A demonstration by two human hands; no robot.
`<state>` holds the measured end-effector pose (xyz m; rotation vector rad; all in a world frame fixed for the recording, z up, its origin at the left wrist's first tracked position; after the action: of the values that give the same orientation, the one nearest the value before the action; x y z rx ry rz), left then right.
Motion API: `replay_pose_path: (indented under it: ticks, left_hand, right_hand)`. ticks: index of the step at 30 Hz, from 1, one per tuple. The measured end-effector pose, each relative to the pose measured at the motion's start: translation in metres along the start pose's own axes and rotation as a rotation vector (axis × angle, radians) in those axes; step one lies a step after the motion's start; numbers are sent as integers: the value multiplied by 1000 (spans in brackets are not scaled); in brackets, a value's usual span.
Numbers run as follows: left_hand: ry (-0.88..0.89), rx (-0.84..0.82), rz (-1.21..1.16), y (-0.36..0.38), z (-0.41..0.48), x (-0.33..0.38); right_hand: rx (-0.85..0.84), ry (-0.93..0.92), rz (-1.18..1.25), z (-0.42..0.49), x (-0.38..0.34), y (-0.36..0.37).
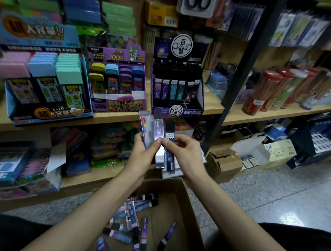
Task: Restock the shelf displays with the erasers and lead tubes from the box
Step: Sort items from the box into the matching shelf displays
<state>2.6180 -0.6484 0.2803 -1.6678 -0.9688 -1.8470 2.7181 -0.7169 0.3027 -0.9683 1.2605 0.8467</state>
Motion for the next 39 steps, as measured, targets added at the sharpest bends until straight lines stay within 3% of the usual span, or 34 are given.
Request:
replay_pose_path:
  ticks: [7,14,18,23,35,39]
  left_hand:
    - [53,-16,24,-15,35,40]
    - [74,-25,14,-27,65,60]
    - [104,-29,16,-26,77,62]
    - [120,-29,17,-28,82,64]
    - [111,-35,46,-25,78,60]
    - [117,-53,56,-24,75,60]
  right_hand:
    - [69,-25,-9,41,-35,-40]
    - [156,-72,140,99,-63,-91]
    - [230,-155,-71,122,-85,-125]
    - [127,-249,-336,140,-86,-139]
    - [-110,-237,-511,160,-67,-145]
    - [26,-210,-557,165,-58,-138]
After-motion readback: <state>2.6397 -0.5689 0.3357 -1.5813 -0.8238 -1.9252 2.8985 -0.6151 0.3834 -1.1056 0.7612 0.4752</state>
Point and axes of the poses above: each hand's wrist, its own z-axis towards the middle knuckle, its own y-axis out of the palm, x = y × z, the point moved 2 cm from there along z, towards the middle knuckle, and after that the axes turned 13 degrees about -x, right-handed, at the moved point
